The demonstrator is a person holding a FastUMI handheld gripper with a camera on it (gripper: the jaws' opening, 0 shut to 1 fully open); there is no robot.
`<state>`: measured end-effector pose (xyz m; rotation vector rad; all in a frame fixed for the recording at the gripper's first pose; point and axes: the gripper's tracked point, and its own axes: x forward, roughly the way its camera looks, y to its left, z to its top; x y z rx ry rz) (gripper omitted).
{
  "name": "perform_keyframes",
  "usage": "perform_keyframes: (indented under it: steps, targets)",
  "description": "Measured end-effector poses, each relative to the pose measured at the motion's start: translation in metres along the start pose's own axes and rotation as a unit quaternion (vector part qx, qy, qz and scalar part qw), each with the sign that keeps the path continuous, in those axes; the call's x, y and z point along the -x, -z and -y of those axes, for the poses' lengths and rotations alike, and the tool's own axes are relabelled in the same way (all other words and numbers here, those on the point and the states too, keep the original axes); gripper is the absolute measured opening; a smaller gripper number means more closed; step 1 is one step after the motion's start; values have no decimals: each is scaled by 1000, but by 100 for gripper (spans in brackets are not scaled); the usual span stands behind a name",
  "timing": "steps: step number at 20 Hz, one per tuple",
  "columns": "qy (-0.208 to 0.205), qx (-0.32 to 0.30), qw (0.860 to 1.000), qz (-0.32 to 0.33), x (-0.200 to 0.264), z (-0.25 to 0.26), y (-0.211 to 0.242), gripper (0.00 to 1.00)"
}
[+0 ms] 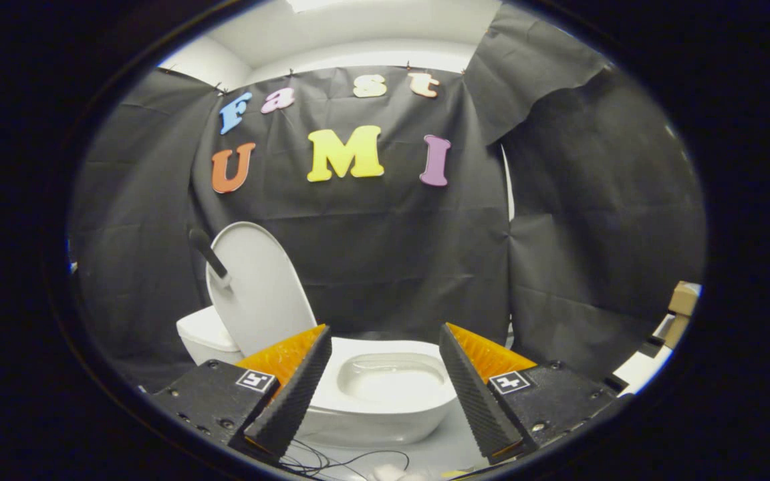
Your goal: Open the toilet lid.
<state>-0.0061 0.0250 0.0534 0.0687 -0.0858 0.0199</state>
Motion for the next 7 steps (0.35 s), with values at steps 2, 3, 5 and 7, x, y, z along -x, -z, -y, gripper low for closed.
perform_keyframes:
  steps: [2, 3, 5, 7]
  targets:
    - [9, 2, 1000, -3, -3, 12, 10, 100]
    - [13, 3, 1000, -8, -5, 16, 15, 100]
    - [16, -1, 1000, -15, -7, 19, 22, 100]
    - [13, -1, 1000, -19, -9, 18, 27, 100]
